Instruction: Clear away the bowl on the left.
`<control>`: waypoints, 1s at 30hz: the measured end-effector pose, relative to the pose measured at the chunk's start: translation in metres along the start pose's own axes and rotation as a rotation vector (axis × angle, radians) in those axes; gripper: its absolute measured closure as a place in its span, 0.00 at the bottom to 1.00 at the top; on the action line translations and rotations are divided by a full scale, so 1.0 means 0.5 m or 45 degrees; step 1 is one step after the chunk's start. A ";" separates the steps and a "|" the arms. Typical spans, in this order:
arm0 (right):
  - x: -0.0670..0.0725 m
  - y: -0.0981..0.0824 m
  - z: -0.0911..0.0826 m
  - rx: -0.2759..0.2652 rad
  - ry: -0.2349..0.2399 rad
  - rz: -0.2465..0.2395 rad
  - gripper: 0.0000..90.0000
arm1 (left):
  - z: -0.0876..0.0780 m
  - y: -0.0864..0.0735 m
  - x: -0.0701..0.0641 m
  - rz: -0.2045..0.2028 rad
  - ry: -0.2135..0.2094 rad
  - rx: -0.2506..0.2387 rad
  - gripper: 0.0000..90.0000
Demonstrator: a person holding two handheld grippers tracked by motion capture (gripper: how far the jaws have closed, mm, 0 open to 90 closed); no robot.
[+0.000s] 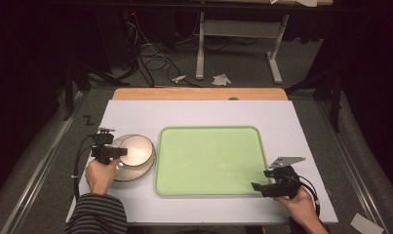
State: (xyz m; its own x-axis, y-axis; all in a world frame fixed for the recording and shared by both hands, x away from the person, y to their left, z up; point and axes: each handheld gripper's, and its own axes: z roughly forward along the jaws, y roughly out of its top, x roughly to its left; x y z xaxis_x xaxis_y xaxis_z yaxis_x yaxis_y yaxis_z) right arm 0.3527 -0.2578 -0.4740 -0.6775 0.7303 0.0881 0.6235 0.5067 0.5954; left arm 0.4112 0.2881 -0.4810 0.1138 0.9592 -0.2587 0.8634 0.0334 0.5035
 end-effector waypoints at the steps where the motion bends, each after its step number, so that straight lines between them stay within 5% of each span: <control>1: 0.001 0.000 0.000 0.003 0.000 0.002 0.34 | 0.000 0.000 0.000 -0.002 -0.001 0.000 0.90; 11: -0.001 0.001 0.004 0.010 0.000 0.004 0.33 | -0.003 0.002 0.006 -0.016 -0.069 -0.017 0.92; 30: -0.001 0.001 0.002 0.001 0.002 -0.003 0.33 | -0.031 0.003 -0.001 -0.004 -0.099 -0.105 0.91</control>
State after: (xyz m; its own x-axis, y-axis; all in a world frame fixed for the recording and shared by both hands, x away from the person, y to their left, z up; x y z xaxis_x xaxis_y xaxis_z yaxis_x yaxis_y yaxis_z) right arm 0.3536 -0.2578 -0.4745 -0.6793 0.7286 0.0880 0.6223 0.5083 0.5952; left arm 0.4049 0.2920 -0.4671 0.1519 0.9346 -0.3216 0.8206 0.0621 0.5681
